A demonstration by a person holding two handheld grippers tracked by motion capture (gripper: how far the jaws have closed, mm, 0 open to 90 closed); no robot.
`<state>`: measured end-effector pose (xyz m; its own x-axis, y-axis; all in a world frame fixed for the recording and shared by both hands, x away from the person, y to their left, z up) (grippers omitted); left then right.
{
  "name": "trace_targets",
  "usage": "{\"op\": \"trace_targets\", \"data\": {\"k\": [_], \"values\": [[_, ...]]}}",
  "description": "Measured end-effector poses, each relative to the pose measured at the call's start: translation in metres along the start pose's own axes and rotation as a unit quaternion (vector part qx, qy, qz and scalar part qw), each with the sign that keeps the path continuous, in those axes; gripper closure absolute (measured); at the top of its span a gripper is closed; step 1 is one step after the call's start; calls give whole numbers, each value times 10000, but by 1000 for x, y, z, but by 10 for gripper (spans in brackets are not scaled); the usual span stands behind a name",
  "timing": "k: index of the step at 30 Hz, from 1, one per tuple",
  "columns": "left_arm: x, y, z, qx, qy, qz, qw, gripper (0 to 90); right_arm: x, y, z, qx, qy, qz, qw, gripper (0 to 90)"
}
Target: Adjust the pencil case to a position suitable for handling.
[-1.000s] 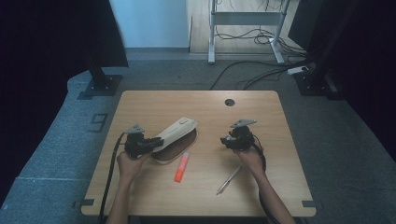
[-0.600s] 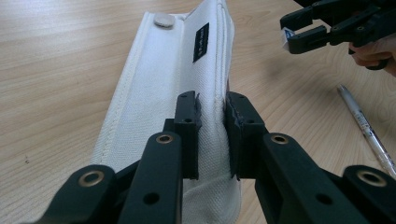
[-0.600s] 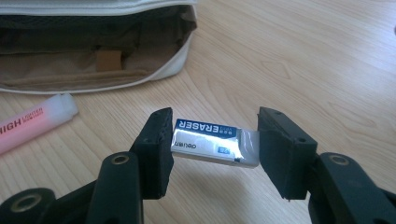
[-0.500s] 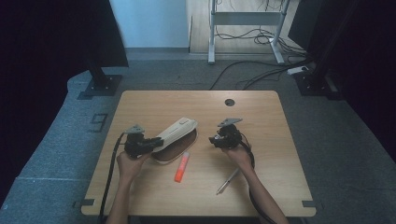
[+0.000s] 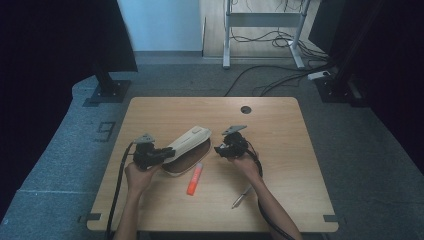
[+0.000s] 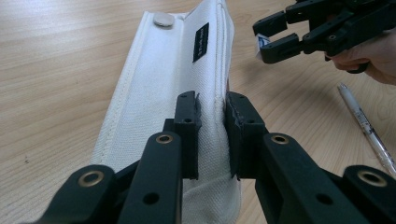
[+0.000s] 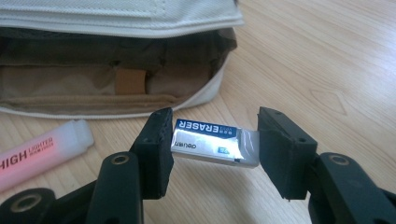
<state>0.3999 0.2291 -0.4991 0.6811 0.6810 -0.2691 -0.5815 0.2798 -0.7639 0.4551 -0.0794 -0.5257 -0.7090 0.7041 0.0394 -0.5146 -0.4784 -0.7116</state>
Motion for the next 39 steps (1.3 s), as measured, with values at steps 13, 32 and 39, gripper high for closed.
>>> {"op": "trace_targets", "data": {"k": [13,32,39], "values": [[-1,0,1,-7,13,-22,10000,759,17,-22,-24,6,-93,166,9998,464],[-1,0,1,-37,88,-13,10000,758,23,-34,-52,108,-129,177,9997,464],[-3,-1,-1,-14,135,-40,9999,757,23,-36,-60,83,-130,123,9998,463]]}}
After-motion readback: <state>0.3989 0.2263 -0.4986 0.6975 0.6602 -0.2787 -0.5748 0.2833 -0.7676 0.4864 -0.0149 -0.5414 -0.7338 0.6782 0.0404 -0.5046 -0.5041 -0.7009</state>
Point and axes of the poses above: each handheld gripper's, and its own axes: z roughly backward along the jaws, y roughly out of its underside, x roughly to its left, the point moved 2 cm from there along -z, roughly forward along the jaws, and after that the axes turned 2 degrees about x, right-handed, at the moved point
